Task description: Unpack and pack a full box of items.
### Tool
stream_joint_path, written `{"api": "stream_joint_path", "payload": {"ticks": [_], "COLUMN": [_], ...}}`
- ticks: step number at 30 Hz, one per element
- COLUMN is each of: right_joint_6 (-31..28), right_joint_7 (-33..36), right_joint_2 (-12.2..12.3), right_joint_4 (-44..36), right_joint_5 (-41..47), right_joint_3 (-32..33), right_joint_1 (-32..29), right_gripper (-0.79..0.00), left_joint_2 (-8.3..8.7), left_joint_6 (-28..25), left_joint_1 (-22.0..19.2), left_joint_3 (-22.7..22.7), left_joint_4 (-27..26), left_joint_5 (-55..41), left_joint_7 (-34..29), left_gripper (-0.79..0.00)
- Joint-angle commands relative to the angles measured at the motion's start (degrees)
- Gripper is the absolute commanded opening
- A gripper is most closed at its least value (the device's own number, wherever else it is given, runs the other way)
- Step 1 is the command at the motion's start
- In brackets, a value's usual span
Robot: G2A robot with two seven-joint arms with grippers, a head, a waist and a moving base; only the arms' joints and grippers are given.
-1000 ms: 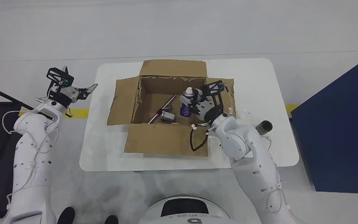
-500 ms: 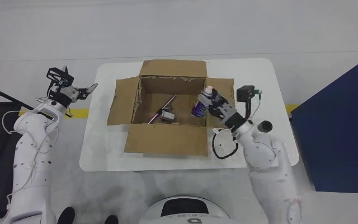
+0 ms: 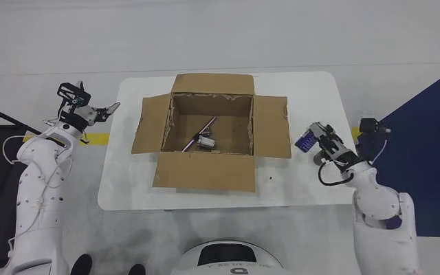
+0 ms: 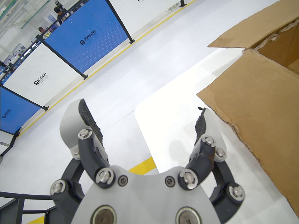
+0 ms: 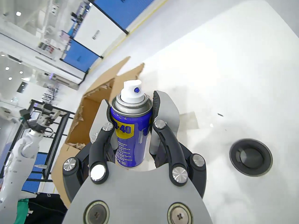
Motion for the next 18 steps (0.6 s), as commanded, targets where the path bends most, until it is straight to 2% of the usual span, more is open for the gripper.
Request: {"api": "stream_joint_path", "payload": {"ticks": [1,3,6,13,18], "right_joint_6": [5.3,12.1,17.6,24.4,27.0], "right_joint_7": [3.7,5.6,7.3,10.7,14.4], "right_joint_2": [0.3,0.5,0.7,0.9,1.1], "right_joint_4": [1.9,3.9,6.4,10.9,15.6], "right_joint_5": [-4.4,-10.9,-16.5,-23.2,-25.9], "right_joint_3": [-1.1,-3.7,-6.4,-10.1,-11.7], "right_joint_1": [2.8,6.3,9.7,14.3,18.0], "right_gripper": [-0.785,-0.785,-0.785,-0.785,-0.785], "left_joint_2": [0.00,0.00,0.00,0.00,0.00], "left_joint_6": [0.0,0.0,0.0,0.0,0.0], "left_joint_1": [0.0,0.0,0.0,0.0,0.0], "left_joint_3": [0.0,0.0,0.0,0.0,0.0], "left_joint_4": [0.0,0.0,0.0,0.0,0.0], "left_joint_5": [0.0,0.0,0.0,0.0,0.0], "left_joint_7": [0.0,0.0,0.0,0.0,0.0], "left_gripper": [0.000,0.000,0.000,0.000,0.000]}}
